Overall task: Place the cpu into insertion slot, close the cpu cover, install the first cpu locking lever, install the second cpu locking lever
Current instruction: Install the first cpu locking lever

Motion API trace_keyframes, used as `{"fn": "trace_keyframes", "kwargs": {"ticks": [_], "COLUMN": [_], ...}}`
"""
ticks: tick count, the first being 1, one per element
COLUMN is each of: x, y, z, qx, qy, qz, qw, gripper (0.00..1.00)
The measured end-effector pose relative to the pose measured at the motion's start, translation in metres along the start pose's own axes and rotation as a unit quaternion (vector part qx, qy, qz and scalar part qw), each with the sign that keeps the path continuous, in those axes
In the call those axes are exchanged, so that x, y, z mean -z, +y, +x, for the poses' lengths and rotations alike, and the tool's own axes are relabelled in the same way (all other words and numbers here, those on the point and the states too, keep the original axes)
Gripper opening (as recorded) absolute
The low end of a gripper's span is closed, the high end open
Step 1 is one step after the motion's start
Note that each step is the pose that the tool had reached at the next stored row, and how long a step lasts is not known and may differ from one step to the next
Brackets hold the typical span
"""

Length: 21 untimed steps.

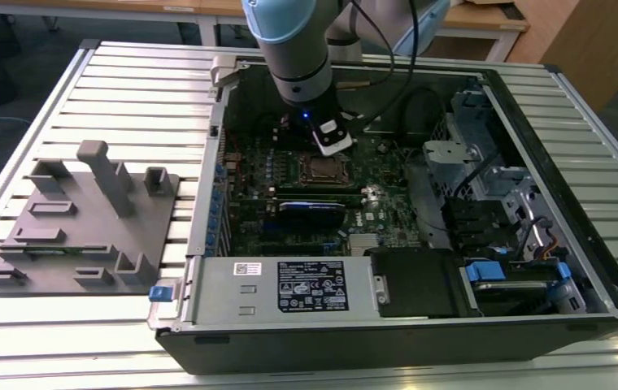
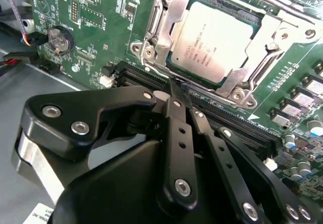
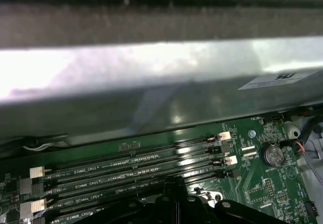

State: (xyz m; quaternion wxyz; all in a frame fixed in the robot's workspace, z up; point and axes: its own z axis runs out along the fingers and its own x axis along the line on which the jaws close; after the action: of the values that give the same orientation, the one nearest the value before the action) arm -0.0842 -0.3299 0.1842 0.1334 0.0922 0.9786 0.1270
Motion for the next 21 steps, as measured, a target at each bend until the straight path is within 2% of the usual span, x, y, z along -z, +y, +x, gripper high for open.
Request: {"fn": "trace_keyframes", "kwargs": {"ticks": [21], "x": [0.0001], "y": [0.0008], "z": [-0.0019], "qx": [0.000], "qy": [0.0002], "qz": [0.0004], "qw": [1.0000], "gripper": [0.10]}}
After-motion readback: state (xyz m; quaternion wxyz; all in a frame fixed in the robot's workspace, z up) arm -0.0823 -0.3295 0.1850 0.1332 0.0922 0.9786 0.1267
